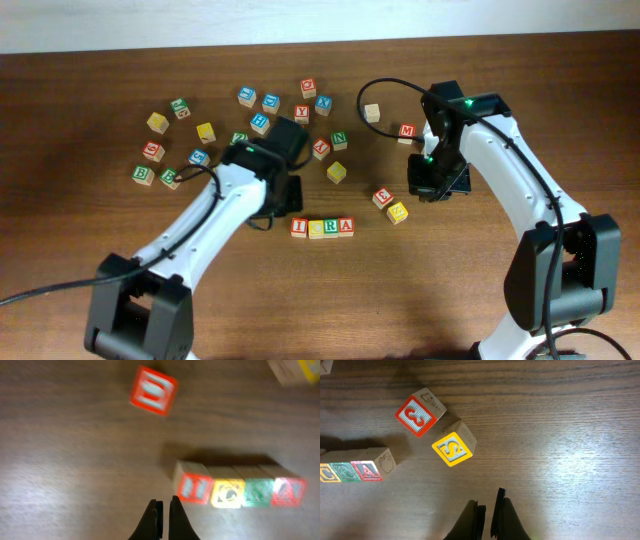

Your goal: Spell out ICRA

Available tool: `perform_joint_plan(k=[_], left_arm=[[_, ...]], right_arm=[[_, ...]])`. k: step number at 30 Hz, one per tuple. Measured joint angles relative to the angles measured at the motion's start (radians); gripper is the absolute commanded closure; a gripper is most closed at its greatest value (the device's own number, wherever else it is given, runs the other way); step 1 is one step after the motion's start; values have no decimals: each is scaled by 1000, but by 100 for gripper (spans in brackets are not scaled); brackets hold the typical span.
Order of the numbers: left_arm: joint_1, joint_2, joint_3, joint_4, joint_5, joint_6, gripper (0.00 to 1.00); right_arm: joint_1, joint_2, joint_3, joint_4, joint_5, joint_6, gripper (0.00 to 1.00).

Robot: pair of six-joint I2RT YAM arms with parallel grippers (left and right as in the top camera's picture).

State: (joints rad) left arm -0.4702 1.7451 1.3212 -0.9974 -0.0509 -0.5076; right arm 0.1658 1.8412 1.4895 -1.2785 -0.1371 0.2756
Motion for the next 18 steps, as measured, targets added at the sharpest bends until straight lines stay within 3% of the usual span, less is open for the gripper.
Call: perform_joint_plan(k=[10,18], left_arm=[[22,133,-3,112,48,40,100],[21,175,-3,102,92,40,100]], right_arm=[[0,0,0,2,-7,0,96],[0,0,0,3,-10,0,96]])
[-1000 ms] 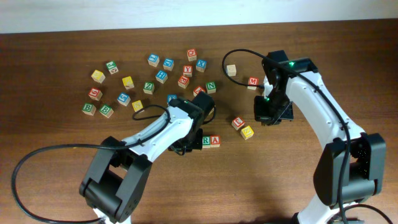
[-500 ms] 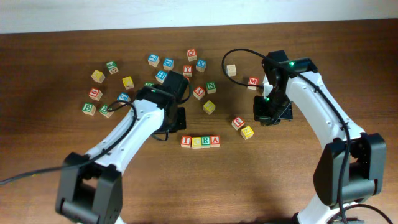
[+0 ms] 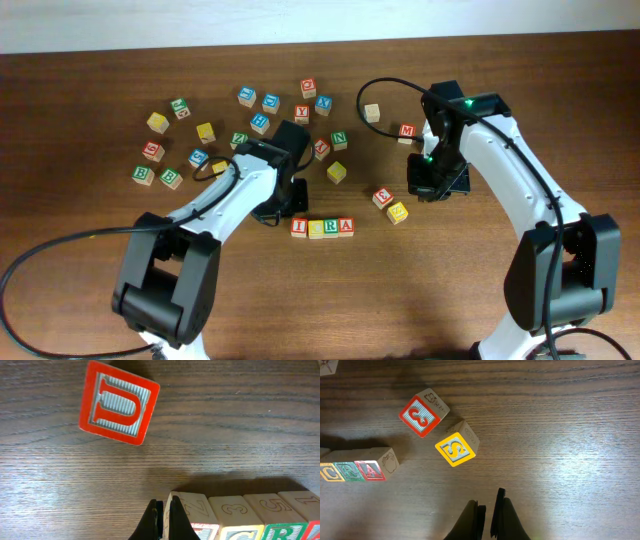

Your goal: Spell out ICRA

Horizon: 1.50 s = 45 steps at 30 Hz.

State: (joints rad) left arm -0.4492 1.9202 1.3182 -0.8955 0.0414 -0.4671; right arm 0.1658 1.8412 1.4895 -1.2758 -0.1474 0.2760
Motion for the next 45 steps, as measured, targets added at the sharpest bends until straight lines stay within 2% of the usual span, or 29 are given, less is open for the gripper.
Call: perform_joint_plan(k=[13,19,23,30,45], left_arm=[[2,48,0,-5,36,5,100],[105,49,22,-115,38,38,100],[109,49,24,-178,58,49,100],[79,49,-29,-108,125,48,100],[79,49,-32,-68,143,48,100]], right_arm=[[0,0,0,5,0,0,96],[0,0,-66,81,-31,0,96],[14,0,-152,189,-92,9,96],[130,0,-209,287,-119,56,96],[216,0,-332,481,-151,158,96]])
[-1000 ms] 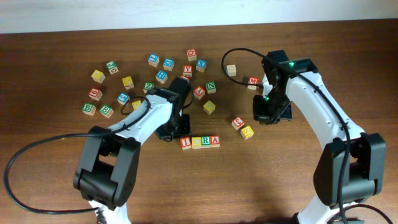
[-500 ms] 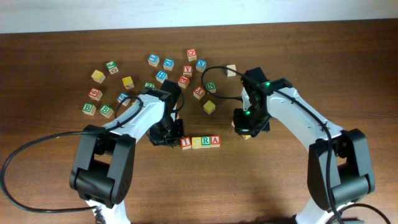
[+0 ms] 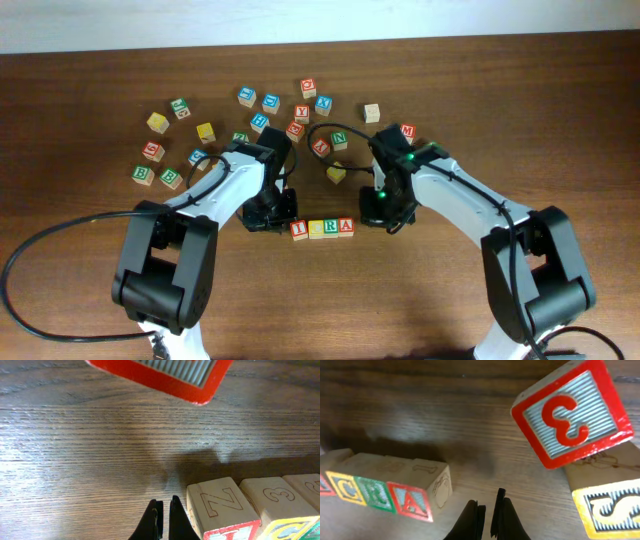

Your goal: Spell out ICRA

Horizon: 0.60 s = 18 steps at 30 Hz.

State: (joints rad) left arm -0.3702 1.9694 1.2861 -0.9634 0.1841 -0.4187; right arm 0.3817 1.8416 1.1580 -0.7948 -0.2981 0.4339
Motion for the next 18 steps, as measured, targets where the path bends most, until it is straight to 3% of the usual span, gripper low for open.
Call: perform_joint_plan(k=[18], left_arm=[[0,0,0,19,0,1,100]], right_arm=[[90,0,-54,169,-6,120,96]])
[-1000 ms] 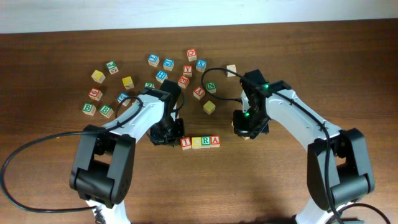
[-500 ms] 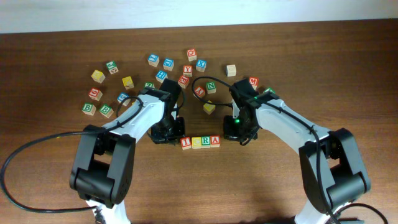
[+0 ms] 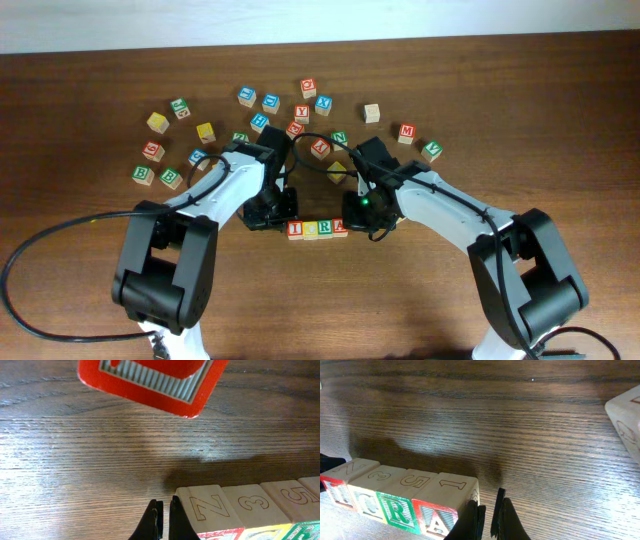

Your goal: Spell out ICRA

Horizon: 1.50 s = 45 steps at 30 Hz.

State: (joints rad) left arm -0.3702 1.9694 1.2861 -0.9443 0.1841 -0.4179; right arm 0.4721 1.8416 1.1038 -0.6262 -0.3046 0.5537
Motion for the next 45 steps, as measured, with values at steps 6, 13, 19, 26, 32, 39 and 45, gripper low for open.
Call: perform_joint_plan(k=[6,13,19,26,32,39,45], left_arm=[[0,0,0,0,0,18,100],[11,0,103,-88,-15,52,100],[11,0,152,-75,-8,56,100],[-32,0,120,-32,5,32,100],[-32,0,106,-22,8,25,100],[-32,0,79,-3,8,24,100],[-32,0,79,0,20,24,100]], right_arm=[[0,0,0,-6,0,4,96],[0,0,0,-17,0,5,96],[0,0,0,-16,0,8,96],[0,0,0,-20,0,12,96],[0,0,-1,-23,0,14,96],[0,0,-1,-23,0,14,96],[-31,0,-1,-23,0,10,96]])
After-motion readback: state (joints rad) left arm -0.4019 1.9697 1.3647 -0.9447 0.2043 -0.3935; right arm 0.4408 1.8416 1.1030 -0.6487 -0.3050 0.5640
